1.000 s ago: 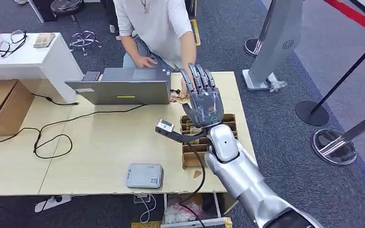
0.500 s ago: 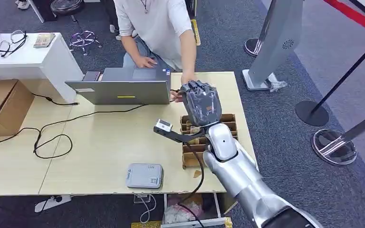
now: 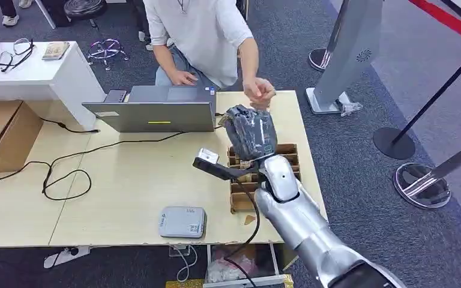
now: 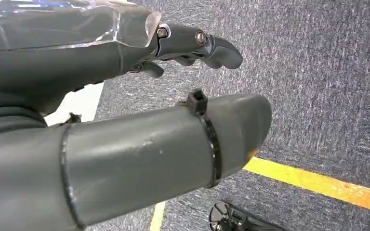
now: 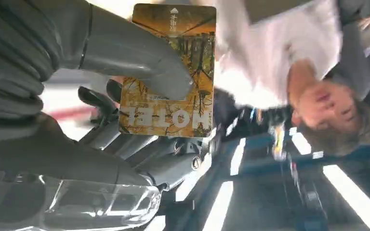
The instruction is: Pass the card to the sensor for recognition and then transmit it.
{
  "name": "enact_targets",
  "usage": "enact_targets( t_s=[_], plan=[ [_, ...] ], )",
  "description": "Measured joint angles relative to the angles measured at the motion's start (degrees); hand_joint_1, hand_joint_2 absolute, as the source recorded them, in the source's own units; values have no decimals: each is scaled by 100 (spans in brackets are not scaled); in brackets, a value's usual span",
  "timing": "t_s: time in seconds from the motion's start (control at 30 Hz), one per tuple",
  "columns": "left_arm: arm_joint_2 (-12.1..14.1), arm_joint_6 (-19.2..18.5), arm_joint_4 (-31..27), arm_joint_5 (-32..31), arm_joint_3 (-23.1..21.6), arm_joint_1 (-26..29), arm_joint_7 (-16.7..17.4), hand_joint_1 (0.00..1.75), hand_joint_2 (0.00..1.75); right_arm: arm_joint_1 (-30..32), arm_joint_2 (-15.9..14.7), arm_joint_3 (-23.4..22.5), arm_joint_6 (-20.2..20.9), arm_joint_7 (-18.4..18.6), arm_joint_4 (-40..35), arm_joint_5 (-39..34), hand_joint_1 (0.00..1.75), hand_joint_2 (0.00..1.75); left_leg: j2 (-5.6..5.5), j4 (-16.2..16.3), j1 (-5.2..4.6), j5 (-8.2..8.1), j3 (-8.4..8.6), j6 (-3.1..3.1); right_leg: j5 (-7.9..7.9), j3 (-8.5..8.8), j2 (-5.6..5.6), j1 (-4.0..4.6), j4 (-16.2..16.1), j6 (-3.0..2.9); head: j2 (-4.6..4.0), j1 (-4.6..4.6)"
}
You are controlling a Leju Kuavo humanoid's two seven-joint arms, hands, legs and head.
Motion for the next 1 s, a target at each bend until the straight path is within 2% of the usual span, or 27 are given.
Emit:
enact_targets(
  t_s=[0.1,0.13,0.2,0.37,0.4,0.47,0.57,0.63,0.73,1.0],
  plan=[
    [0,4,0,2,2,1,7,0,0,109,42,0,748,-367,-256,-1029,175,175,0,0,0,0,-1,0,0,-1,0,0,0,0,0,-2],
    [0,2,-2,0,2,0,7,0,0,155,43,2,1271,-438,-410,-1539,175,175,0,0,0,0,-1,0,0,-1,0,0,0,0,0,-2],
    [0,-2,-2,-13,2,2,9,0,0,235,44,20,1965,-482,-652,-2194,175,175,0,0,0,0,-2,0,0,-2,0,0,0,0,0,-2],
    [0,-4,0,-15,2,2,9,0,0,315,44,63,2350,-500,-1055,-2568,175,175,1,0,0,0,-1,0,0,-2,0,0,0,0,0,0],
    [0,-2,0,-15,2,2,4,0,0,323,41,66,2580,-556,-1102,-2807,175,175,1,0,0,0,-1,0,0,-2,0,0,0,0,0,0],
    [-4,18,0,-15,2,3,-44,0,0,361,41,92,3347,-660,-1211,-3567,175,175,1,0,0,0,-1,0,0,-2,0,0,0,0,0,0],
    [-15,42,0,-13,2,4,-127,0,0,441,41,194,4372,-623,-1359,-4597,175,175,0,0,0,0,-1,0,0,-2,0,0,0,0,0,0],
    [-20,50,0,-4,2,3,-135,0,0,459,31,324,4808,-546,-1372,-5059,175,175,1,0,0,0,-1,0,0,-2,1,0,0,0,0,0],
    [-24,52,0,2,2,3,-111,0,0,423,33,560,5015,-491,-1304,-5284,175,175,1,0,1,0,-2,0,0,-2,1,1,0,0,0,-2],
    [-2,-98,0,-18,4,3,-20,0,0,122,133,1187,5035,-443,-506,-5642,175,175,0,0,1,1,-2,0,0,0,0,0,0,0,0,-2]
  ],
)
